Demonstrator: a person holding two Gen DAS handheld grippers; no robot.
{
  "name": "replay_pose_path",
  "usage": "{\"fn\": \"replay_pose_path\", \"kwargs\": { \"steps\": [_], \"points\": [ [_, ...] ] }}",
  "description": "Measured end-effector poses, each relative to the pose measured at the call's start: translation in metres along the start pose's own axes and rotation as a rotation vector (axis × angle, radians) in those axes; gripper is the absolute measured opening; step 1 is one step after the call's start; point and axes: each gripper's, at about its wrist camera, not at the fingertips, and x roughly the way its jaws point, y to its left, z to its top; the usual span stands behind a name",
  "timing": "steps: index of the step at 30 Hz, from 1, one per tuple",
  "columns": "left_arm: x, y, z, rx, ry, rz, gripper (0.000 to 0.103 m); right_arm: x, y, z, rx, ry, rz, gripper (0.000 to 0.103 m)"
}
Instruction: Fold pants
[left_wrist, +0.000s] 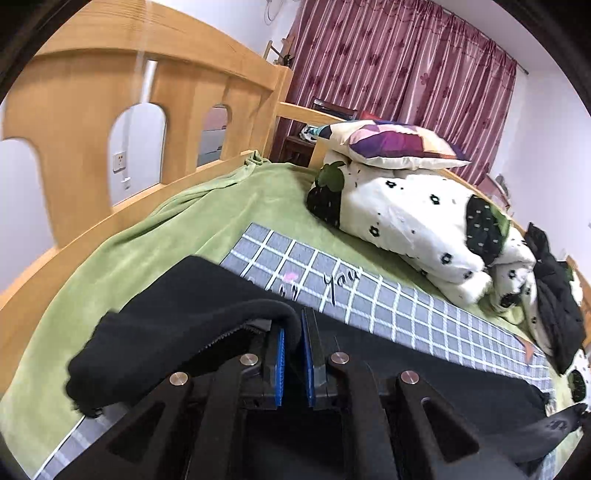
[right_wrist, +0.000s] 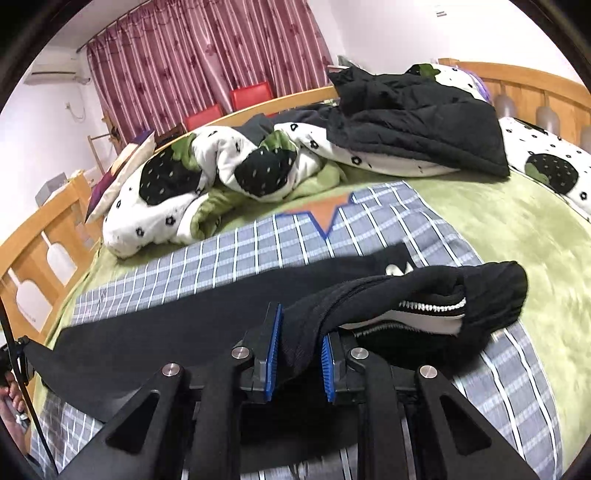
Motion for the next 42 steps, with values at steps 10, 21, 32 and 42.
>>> {"fn": "replay_pose_path", "kwargs": {
  "steps": [10, 21, 32, 42],
  "points": [
    [0.120, -0.030, -0.020, 0.069, 0.087, 0.150, 0.009, 0.142, 0.001, 0.029, 0.054, 0.101, -0.063, 0.020],
    [0.058, -0.027, -0.023, 0.103, 0.085, 0.073, 0.068, 0.129, -0.004, 0.022, 0.086, 0.102, -0.040, 0.057],
    [-0.025, 0.063, -0.145, -0.082, 0.306, -0.115, 0.068, 0.008, -0.037, -0.088, 0.027, 0.162, -0.065, 0.062],
    [0.028, 0.090, -0.125, -0.233, 0.318, -0.169, 0.067, 0.025, -0.088, -0.110, 0.330, 0.163, 0.077, 0.062]
  ]
}}
